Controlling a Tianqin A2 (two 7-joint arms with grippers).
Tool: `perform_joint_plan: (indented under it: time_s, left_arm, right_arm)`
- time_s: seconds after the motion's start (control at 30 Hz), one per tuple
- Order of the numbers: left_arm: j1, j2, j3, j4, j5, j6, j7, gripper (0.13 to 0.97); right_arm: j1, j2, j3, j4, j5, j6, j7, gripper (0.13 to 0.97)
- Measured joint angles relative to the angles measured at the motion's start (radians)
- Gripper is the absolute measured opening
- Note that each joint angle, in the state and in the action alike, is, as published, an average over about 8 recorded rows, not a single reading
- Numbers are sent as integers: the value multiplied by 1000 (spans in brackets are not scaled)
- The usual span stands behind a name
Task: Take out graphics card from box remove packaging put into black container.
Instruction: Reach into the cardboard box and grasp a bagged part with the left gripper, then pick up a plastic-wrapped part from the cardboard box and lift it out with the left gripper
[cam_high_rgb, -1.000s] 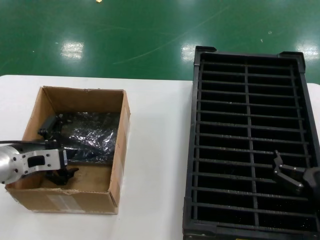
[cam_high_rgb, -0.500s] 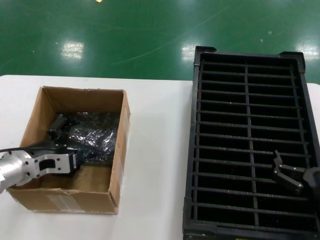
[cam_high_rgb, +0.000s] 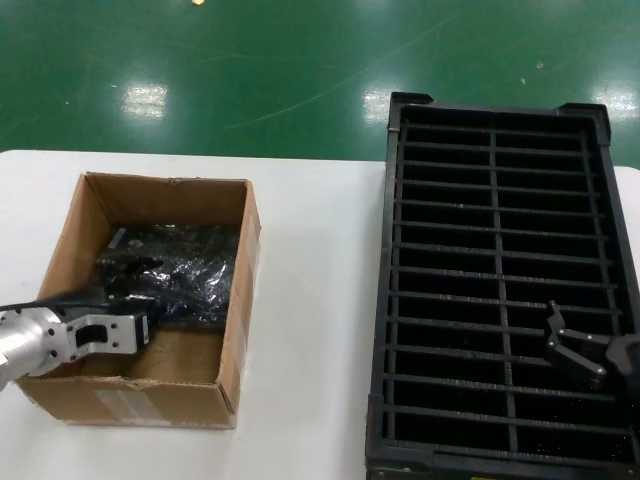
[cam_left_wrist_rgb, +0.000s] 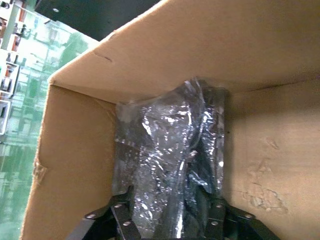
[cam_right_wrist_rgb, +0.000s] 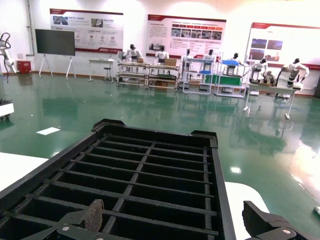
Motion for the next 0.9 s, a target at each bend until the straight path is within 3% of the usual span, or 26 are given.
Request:
perform_joint_plan:
  time_s: [0.17,0.47,0.7,0.9]
  left_arm:
    - [4,2,1,10,-8,-8,23,444]
    - [15,4,-7,16,-27,-36,70,276]
    - [40,-4,-19,-18,-30,-67,68,200]
    - [74,-23,-27,-86,-15,-92,34,162]
  right_arm:
    - [0,0,0,0,0,0,0,966]
    - [0,0,0,0,0,0,0,966]
    - [0,0,0,0,0,0,0,966]
    - [0,0,0,0,0,0,0,966]
